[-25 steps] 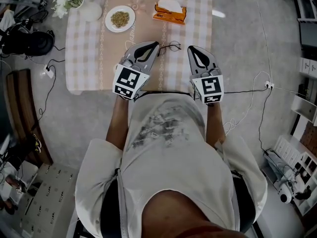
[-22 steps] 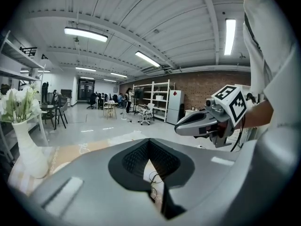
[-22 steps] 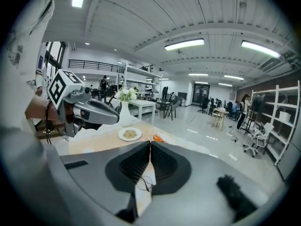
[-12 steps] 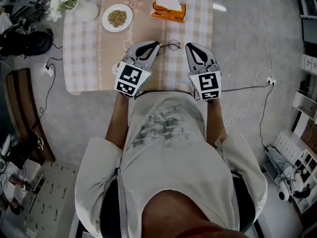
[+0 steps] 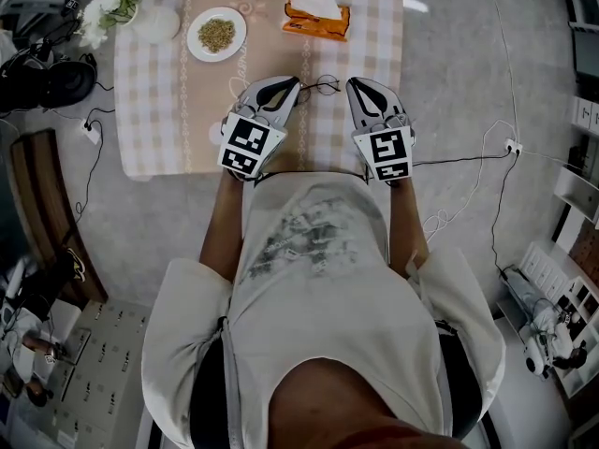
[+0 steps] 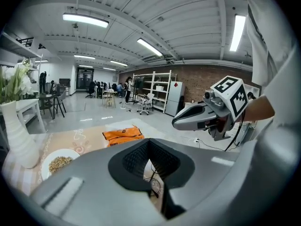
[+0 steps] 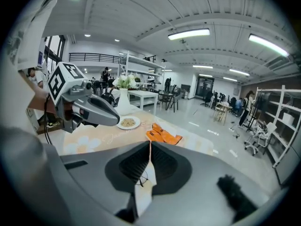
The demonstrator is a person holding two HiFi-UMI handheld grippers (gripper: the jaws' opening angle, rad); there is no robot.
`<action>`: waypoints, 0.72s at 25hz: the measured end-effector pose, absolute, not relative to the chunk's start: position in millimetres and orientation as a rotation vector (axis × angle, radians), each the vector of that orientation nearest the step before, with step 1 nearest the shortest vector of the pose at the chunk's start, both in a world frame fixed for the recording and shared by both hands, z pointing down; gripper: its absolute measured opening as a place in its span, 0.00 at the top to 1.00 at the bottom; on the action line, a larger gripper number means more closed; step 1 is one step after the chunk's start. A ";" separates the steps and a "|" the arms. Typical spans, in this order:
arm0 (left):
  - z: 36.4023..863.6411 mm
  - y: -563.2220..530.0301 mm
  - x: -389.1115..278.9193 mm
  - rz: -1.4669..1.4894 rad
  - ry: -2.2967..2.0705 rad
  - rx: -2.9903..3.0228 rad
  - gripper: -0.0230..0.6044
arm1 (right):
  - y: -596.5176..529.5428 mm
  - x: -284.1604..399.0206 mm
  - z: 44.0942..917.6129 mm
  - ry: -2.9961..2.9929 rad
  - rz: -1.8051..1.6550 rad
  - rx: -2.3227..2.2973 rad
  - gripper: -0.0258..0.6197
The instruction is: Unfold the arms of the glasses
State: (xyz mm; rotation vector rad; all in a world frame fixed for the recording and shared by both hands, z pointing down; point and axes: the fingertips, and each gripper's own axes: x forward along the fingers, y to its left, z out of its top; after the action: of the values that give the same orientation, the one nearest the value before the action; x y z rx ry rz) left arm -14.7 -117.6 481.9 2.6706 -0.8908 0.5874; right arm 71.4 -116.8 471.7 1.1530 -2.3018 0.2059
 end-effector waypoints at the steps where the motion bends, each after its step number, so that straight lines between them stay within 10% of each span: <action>1: 485.1 -117.7 -14.2 0.595 -0.886 2.665 0.95 | -117.4 71.6 475.4 -2.298 0.215 1.147 0.93; 18: 533.0 -116.5 -3.6 0.731 -0.806 2.602 0.92 | -129.4 71.3 507.5 -2.293 0.316 1.081 0.93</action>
State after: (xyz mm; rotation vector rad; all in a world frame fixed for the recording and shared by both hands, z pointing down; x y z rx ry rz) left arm -3.6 -116.5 533.0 2.6016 -0.8058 0.7307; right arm 71.3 -129.4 507.5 1.0807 -2.2928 0.3159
